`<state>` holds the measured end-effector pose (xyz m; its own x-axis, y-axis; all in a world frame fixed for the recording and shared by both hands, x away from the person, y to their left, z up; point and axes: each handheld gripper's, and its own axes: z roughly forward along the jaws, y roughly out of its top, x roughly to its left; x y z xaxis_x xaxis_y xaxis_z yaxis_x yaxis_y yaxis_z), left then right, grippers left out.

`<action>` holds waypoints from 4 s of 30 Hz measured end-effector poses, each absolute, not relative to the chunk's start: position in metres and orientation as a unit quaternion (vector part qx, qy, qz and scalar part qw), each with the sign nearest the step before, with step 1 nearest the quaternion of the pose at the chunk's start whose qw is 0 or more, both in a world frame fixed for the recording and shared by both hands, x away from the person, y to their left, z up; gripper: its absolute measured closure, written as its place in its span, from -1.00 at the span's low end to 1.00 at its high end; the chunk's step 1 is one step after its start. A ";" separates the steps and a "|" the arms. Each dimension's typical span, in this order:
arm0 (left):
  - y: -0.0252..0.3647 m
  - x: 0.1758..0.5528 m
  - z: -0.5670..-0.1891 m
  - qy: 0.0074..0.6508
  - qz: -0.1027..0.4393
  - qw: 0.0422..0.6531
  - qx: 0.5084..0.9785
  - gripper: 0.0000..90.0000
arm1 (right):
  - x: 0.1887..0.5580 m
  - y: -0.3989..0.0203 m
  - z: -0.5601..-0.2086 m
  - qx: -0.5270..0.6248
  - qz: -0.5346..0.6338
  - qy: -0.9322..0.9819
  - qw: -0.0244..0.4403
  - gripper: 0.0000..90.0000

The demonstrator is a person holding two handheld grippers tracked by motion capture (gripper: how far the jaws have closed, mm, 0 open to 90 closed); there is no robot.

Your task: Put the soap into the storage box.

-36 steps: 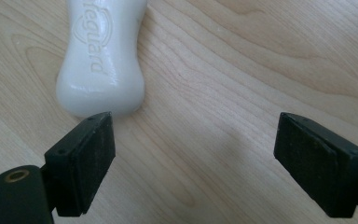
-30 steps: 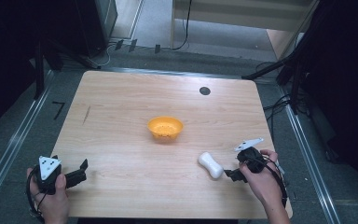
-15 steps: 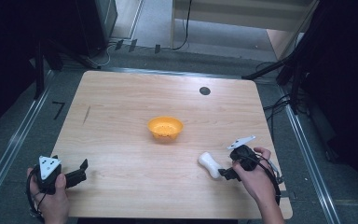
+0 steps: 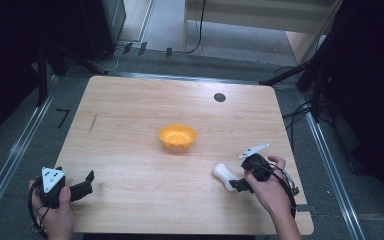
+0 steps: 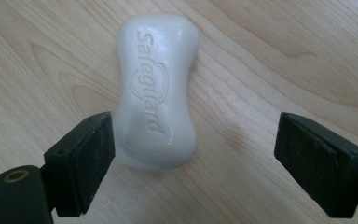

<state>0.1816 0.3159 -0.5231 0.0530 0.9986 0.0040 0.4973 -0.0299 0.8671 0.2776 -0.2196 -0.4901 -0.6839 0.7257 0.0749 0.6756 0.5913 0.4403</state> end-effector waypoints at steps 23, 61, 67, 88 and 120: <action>0.316 0.183 -0.523 0.598 0.343 0.360 0.629 -1.00 | 0.285 -0.185 -0.500 0.399 0.209 0.892 0.035 -0.71; 0.316 0.183 -0.523 0.602 0.340 0.359 0.627 -1.00 | 0.284 -0.173 -0.511 0.433 0.181 0.880 0.068 0.13; 0.316 0.183 -0.523 0.603 0.340 0.360 0.626 -1.00 | 0.284 -0.173 -0.511 0.425 0.183 0.884 0.068 0.13; 0.316 0.184 -0.523 0.602 0.338 0.360 0.627 -1.00 | 0.285 -0.174 -0.503 0.379 0.188 0.904 0.058 0.14; 0.318 0.184 -0.523 0.604 0.334 0.360 0.628 -1.00 | 0.311 -0.172 -0.458 0.292 0.193 0.934 0.067 0.14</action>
<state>0.1835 0.3178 -0.5231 0.0482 0.9987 -0.0153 0.5171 -0.0119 0.8558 0.3105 -0.1724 -0.4578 -0.8208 0.5711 -0.0127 0.5193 0.7552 0.4000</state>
